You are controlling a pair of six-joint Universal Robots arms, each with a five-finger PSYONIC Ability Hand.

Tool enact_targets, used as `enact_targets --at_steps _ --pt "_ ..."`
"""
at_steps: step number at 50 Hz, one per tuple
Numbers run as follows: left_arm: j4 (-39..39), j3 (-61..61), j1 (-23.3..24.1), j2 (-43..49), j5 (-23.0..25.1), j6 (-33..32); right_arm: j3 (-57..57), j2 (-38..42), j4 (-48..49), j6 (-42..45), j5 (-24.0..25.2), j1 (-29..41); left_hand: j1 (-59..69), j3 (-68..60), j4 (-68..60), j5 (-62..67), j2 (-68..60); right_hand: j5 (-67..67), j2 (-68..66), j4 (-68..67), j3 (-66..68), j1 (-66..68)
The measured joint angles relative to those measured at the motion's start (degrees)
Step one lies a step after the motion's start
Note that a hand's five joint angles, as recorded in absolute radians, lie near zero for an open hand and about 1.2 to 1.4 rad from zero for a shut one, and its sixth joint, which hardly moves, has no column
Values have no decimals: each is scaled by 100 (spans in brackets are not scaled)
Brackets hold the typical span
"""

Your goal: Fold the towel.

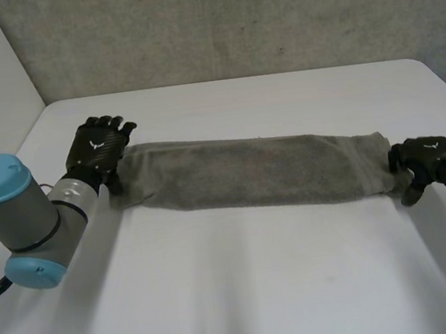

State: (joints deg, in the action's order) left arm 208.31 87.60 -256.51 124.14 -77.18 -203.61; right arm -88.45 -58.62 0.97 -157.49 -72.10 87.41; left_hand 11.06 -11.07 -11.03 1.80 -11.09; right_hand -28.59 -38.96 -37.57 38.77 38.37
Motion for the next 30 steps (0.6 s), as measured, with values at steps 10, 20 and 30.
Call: enact_targets --at_steps 10,20,30 --pt "-1 -117 -75 277 -15 -18 154 290 353 52 -261 -217 0 0 -3 0 -11 -3732 -3574 -3887 3789 3648" --pt "-13 -101 -61 287 -253 -5 -175 -93 870 324 -614 -258 17 -14 -16 0 -15 -3732 -3575 -3887 3789 3670" --pt "-69 254 23 -173 -383 8 289 -105 822 1496 -836 -709 16 -14 -16 0 -15 -3732 -3574 -3887 3789 3681"
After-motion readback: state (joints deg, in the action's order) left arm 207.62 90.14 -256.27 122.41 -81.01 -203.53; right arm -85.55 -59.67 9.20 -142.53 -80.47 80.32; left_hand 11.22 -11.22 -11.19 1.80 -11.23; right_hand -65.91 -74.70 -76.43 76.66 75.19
